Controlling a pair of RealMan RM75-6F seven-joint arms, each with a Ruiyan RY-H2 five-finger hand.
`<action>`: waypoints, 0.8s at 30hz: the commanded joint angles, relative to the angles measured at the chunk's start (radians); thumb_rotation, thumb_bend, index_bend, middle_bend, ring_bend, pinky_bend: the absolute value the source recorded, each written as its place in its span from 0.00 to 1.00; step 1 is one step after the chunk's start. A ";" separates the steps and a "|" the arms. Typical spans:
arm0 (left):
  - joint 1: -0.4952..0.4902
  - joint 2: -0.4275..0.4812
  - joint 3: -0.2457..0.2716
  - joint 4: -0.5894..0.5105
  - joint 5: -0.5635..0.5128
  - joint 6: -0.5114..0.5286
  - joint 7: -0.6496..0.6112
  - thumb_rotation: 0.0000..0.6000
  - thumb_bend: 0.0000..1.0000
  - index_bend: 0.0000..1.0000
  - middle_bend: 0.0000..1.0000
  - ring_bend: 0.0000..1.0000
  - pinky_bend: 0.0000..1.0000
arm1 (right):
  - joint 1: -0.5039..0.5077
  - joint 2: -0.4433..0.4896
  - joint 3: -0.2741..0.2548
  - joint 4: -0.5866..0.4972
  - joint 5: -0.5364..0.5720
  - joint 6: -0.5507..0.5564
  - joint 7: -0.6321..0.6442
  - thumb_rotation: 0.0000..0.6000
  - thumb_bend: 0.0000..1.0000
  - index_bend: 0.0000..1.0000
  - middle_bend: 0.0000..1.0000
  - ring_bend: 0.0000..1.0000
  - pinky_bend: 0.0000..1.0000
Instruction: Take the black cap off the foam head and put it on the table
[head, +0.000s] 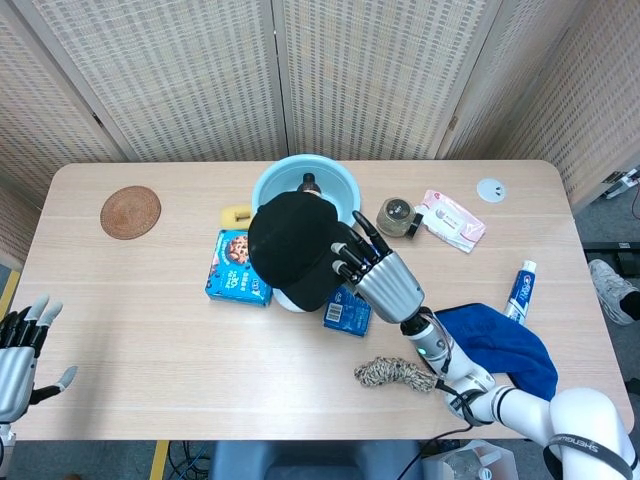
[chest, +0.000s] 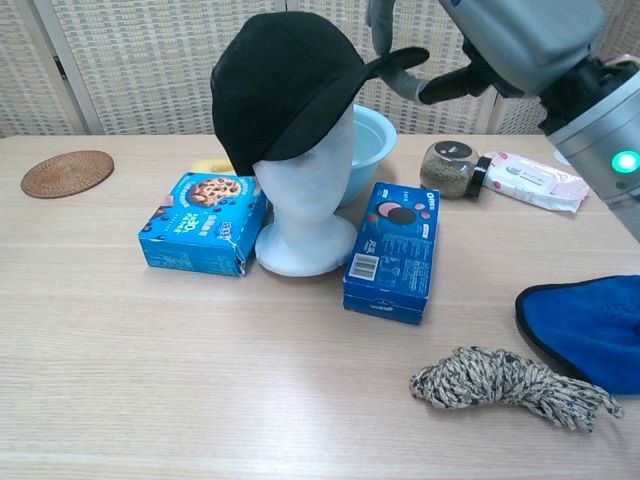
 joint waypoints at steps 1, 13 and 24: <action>0.000 0.000 0.001 0.000 0.001 0.000 0.000 1.00 0.20 0.01 0.00 0.00 0.00 | 0.008 0.009 0.009 -0.007 0.009 -0.006 -0.006 1.00 0.44 0.84 0.42 0.14 0.00; 0.001 0.001 0.001 -0.002 0.003 0.004 -0.001 1.00 0.20 0.01 0.00 0.00 0.00 | 0.049 0.047 0.053 -0.029 0.041 -0.026 -0.034 1.00 0.44 0.84 0.42 0.14 0.00; 0.000 0.008 0.002 -0.013 0.004 0.002 0.008 1.00 0.20 0.01 0.00 0.00 0.00 | 0.095 0.076 0.102 -0.025 0.082 -0.047 -0.049 1.00 0.44 0.84 0.42 0.14 0.00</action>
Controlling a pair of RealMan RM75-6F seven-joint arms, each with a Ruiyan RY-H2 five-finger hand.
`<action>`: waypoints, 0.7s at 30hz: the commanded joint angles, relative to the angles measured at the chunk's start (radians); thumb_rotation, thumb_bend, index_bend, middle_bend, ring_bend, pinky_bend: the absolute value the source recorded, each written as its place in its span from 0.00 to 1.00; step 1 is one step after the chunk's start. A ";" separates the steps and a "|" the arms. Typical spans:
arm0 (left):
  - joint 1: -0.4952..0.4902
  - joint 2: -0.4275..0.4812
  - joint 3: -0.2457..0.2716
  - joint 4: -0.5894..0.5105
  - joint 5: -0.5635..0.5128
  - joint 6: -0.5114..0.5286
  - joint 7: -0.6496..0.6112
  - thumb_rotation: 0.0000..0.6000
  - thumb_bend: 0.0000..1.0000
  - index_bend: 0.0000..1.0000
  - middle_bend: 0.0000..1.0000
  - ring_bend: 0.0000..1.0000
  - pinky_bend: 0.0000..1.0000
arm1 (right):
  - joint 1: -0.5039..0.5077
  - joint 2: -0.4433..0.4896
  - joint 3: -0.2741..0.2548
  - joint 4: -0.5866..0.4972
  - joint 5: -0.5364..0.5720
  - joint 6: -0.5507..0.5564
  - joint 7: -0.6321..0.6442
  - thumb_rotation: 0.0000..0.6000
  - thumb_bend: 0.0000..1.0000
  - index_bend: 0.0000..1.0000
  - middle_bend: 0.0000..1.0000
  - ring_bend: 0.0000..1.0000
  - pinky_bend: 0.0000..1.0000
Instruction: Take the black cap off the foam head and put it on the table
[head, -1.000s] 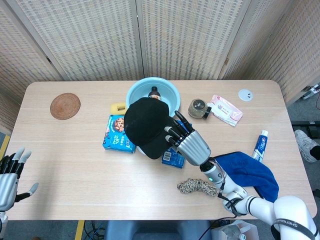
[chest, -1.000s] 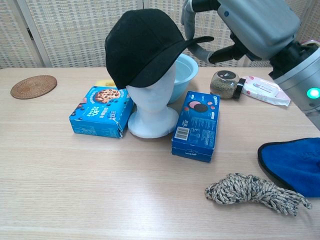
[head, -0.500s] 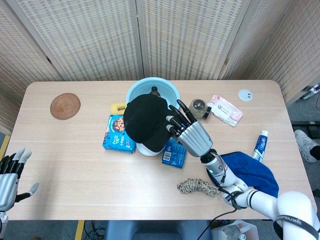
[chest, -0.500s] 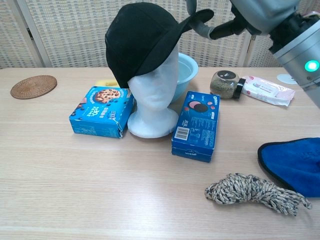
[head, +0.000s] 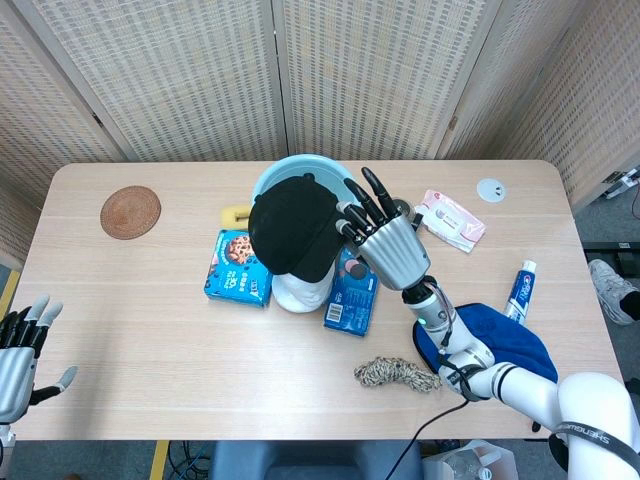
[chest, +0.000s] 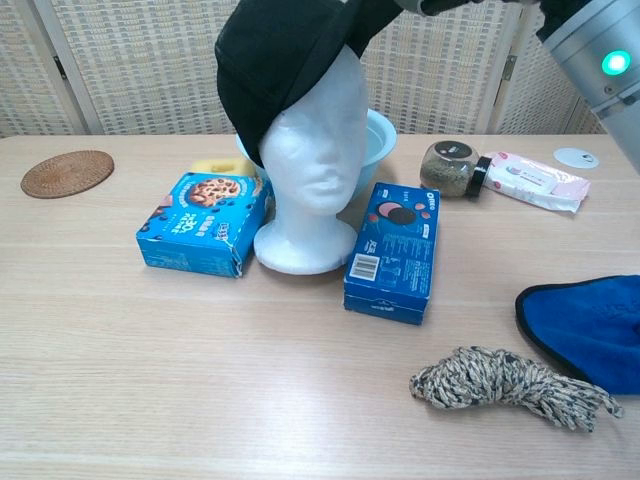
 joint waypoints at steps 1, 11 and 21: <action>0.000 0.004 0.000 -0.004 0.002 0.001 0.002 1.00 0.20 0.01 0.00 0.00 0.00 | 0.012 0.005 0.010 0.007 0.006 -0.002 -0.006 1.00 0.44 0.84 0.42 0.14 0.00; 0.002 0.018 0.001 -0.016 0.007 0.008 0.007 1.00 0.20 0.01 0.00 0.00 0.00 | 0.069 -0.006 0.053 0.070 0.050 -0.017 0.008 1.00 0.44 0.84 0.43 0.15 0.00; -0.004 0.006 -0.001 0.000 -0.004 -0.008 0.001 1.00 0.20 0.01 0.00 0.00 0.00 | 0.052 0.053 0.046 0.069 0.056 0.027 -0.014 1.00 0.44 0.84 0.43 0.15 0.00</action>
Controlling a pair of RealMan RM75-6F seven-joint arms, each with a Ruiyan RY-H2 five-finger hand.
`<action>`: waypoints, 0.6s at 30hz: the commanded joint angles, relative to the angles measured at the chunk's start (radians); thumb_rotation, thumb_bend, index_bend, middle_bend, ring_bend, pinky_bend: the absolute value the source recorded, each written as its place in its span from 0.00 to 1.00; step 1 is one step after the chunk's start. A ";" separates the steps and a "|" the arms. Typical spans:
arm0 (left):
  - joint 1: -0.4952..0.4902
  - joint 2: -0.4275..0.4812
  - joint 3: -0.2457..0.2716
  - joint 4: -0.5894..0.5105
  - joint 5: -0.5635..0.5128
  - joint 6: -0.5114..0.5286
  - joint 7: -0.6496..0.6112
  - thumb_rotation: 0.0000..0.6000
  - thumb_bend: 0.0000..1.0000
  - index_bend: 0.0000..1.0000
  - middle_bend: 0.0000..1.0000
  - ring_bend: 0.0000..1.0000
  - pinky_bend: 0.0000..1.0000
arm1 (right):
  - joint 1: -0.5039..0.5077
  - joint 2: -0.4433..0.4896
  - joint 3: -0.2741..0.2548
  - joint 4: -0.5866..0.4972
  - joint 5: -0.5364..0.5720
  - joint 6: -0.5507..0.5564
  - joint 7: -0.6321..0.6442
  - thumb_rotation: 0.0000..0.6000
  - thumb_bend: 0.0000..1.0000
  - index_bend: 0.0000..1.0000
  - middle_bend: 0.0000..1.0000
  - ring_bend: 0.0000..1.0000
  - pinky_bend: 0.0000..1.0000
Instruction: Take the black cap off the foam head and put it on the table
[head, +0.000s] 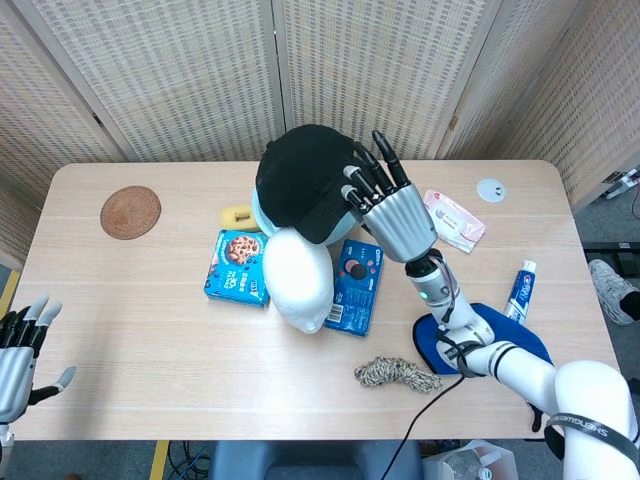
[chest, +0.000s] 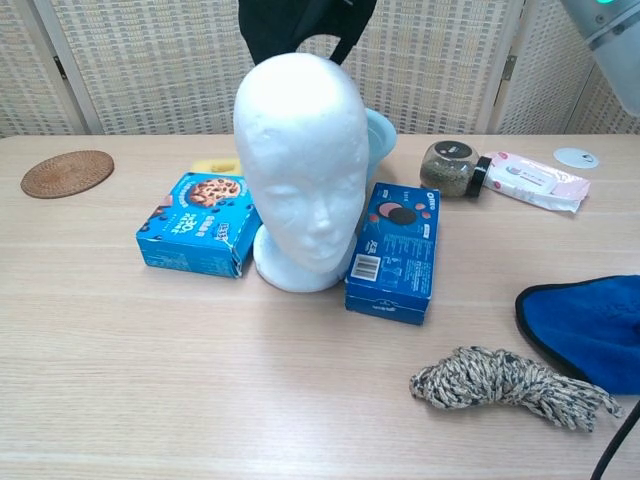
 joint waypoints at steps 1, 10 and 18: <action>-0.002 -0.002 -0.001 0.001 -0.002 -0.003 0.000 1.00 0.20 0.01 0.00 0.00 0.00 | -0.030 0.032 -0.010 -0.019 0.008 0.019 -0.004 1.00 0.44 0.84 0.43 0.15 0.00; -0.015 -0.014 -0.002 0.004 -0.003 -0.021 0.009 1.00 0.20 0.01 0.00 0.00 0.00 | -0.114 0.104 -0.060 -0.006 0.047 0.005 0.021 1.00 0.44 0.84 0.43 0.15 0.00; -0.019 -0.017 -0.001 -0.007 -0.009 -0.028 0.027 1.00 0.20 0.01 0.00 0.00 0.00 | -0.135 0.080 -0.089 0.094 0.074 -0.028 0.076 1.00 0.44 0.84 0.43 0.15 0.00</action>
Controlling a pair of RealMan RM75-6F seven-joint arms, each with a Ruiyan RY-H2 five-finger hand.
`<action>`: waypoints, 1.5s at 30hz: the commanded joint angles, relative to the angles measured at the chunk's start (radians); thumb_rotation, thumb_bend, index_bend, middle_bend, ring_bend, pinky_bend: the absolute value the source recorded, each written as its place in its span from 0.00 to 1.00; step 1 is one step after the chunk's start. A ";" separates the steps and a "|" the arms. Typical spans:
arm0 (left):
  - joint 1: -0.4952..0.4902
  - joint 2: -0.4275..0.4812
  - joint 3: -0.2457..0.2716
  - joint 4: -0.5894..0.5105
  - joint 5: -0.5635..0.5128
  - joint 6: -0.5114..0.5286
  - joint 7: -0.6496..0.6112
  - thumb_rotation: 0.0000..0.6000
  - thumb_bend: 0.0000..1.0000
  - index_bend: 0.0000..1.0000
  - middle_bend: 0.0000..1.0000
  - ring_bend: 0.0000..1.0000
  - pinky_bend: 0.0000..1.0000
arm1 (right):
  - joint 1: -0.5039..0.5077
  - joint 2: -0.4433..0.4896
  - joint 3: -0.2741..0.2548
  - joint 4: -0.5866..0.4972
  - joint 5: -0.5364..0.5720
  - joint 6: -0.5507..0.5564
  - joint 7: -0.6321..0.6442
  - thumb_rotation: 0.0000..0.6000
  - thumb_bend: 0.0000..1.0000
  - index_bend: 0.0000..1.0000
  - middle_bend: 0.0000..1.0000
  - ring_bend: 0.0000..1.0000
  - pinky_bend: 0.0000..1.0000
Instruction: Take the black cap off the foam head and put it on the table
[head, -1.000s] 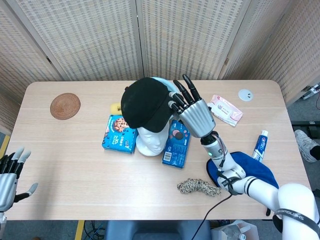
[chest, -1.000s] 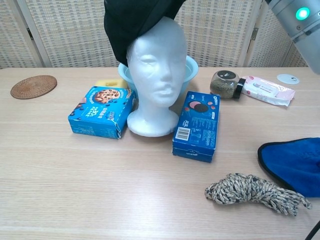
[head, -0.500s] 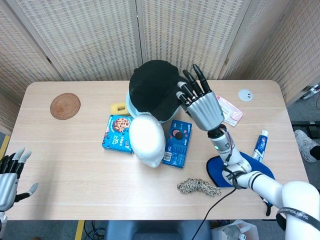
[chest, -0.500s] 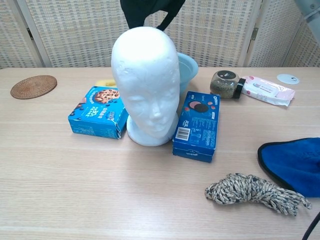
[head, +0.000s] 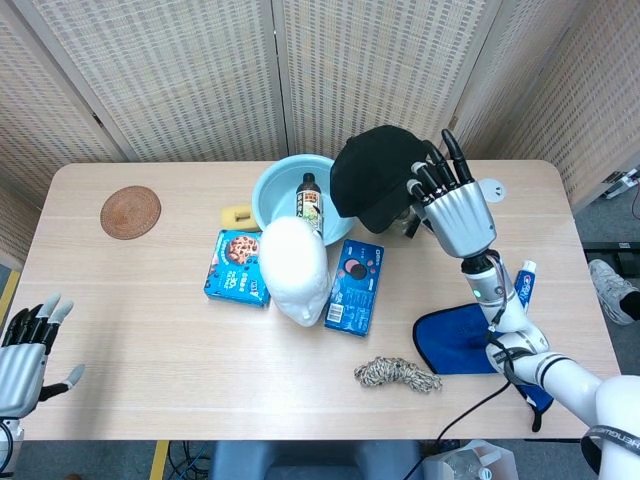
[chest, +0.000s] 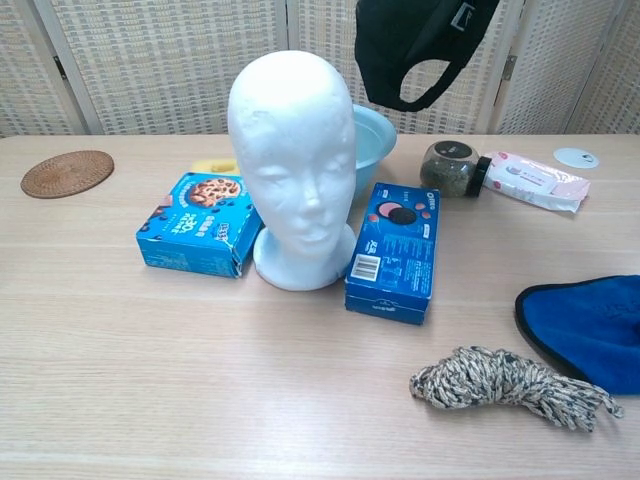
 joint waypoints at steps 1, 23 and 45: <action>0.001 0.000 0.001 -0.002 -0.005 -0.001 0.003 1.00 0.20 0.01 0.00 0.00 0.00 | -0.005 -0.021 -0.013 0.050 0.012 -0.015 0.030 1.00 0.44 0.84 0.43 0.15 0.00; 0.006 -0.003 0.006 -0.002 -0.023 -0.005 0.014 1.00 0.20 0.01 0.00 0.00 0.00 | -0.016 -0.236 -0.112 0.433 0.002 -0.022 0.264 1.00 0.44 0.84 0.43 0.16 0.00; -0.008 -0.013 0.006 0.019 -0.025 -0.029 -0.001 1.00 0.20 0.01 0.00 0.00 0.00 | -0.245 -0.021 -0.233 -0.069 0.050 -0.116 0.020 1.00 0.00 0.17 0.15 0.00 0.00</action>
